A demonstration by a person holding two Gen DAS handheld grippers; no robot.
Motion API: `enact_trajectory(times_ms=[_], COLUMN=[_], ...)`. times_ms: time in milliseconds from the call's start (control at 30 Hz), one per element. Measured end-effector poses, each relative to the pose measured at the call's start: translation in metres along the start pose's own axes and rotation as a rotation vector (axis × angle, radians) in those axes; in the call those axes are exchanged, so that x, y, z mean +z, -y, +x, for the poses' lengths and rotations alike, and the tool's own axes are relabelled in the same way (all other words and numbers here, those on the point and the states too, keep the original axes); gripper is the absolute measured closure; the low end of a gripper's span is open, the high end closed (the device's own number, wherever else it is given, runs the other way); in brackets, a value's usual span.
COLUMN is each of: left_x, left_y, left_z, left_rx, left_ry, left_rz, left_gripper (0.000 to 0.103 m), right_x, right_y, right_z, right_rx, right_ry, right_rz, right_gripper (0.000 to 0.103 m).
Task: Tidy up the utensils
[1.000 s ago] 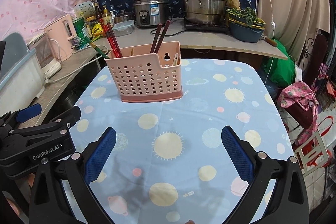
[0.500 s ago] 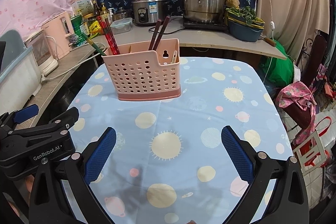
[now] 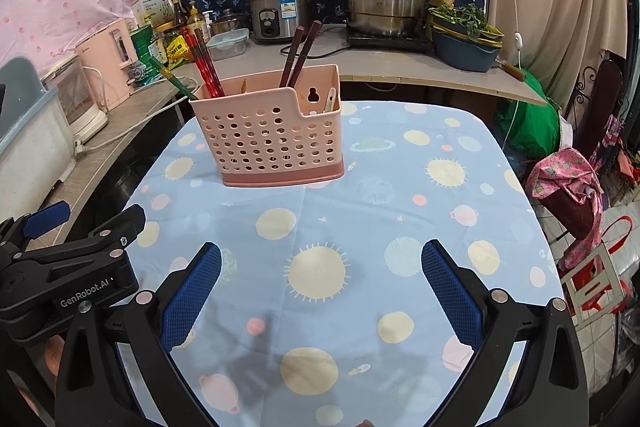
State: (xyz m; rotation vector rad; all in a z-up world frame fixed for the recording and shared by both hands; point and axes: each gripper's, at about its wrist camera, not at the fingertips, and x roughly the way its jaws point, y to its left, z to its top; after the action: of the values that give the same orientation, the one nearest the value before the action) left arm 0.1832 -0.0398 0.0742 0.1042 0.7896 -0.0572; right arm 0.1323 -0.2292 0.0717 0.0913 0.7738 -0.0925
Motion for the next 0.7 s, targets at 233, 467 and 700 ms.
enact_trajectory(times_ms=[233,467,700], left_x=[-0.0003,-0.0004,-0.0006], left_y=[0.0003,0.0005,0.0011], left_z=[0.0000,0.0001,0.0006], left_rx=[0.001,0.000,0.001], left_ry=[0.000,0.000,0.001], left_rz=[0.000,0.000,0.002], left_gripper=[0.008,0.008,0.008], right_x=[-0.0002,-0.0010,-0.0017], right_y=[0.0005,0.0005,0.0016], right_z=[0.0014,0.0024,0.0036], right_rx=[0.004,0.005,0.005], right_ry=[-0.005,-0.007,-0.009], right_rz=[0.005,0.008,0.009], right_gripper=[0.006,0.006,0.006])
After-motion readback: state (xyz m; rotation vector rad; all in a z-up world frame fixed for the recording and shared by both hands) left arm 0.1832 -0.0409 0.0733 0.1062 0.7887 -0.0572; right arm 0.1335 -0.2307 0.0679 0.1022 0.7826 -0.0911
